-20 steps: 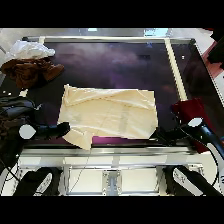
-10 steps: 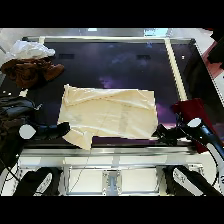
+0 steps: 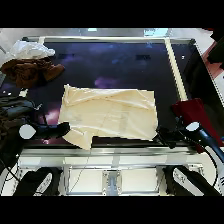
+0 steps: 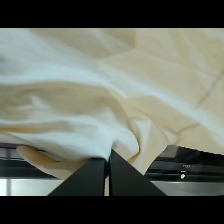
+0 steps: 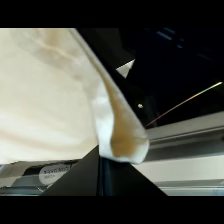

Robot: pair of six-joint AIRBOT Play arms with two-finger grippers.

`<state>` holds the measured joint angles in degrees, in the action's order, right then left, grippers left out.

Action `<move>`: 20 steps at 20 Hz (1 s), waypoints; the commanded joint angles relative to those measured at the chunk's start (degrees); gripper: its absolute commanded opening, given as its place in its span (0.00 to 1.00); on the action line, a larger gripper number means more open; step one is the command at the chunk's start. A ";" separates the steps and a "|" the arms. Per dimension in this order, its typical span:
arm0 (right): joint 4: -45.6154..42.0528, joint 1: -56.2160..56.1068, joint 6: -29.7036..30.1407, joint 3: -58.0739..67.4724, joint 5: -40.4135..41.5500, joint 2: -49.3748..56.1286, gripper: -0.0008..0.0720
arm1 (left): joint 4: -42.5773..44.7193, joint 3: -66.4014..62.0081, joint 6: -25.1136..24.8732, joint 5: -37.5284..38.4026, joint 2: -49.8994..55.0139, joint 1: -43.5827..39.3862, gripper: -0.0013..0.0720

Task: Fold the shirts.

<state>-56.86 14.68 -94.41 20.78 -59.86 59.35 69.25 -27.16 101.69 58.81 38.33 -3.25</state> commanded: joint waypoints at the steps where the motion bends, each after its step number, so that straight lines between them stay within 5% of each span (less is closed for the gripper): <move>1: 4.96 -0.02 5.92 -0.66 1.16 -0.09 0.05 | 0.00 -0.24 -1.42 -0.22 0.00 0.04 0.03; 5: 9.35 -0.02 11.74 1.16 -1.42 -3.48 0.05 | 0.42 -7.45 -4.61 2.12 0.00 0.04 0.03; 11: -0.72 -0.04 9.77 15.21 -4.20 -15.89 0.05 | 5.99 -21.07 -6.75 9.84 0.00 0.04 0.03; 16: -0.81 -0.20 10.25 23.54 -1.29 -15.41 0.05 | 2.34 -26.08 -13.33 4.68 0.96 0.02 0.02; 20: 4.20 -1.86 12.46 26.82 5.42 -10.97 0.05 | 3.19 -29.42 -17.75 -1.79 11.61 0.02 0.02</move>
<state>-55.29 13.93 -83.20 44.75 -59.55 46.22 72.12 -54.08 87.64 61.84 44.25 -3.25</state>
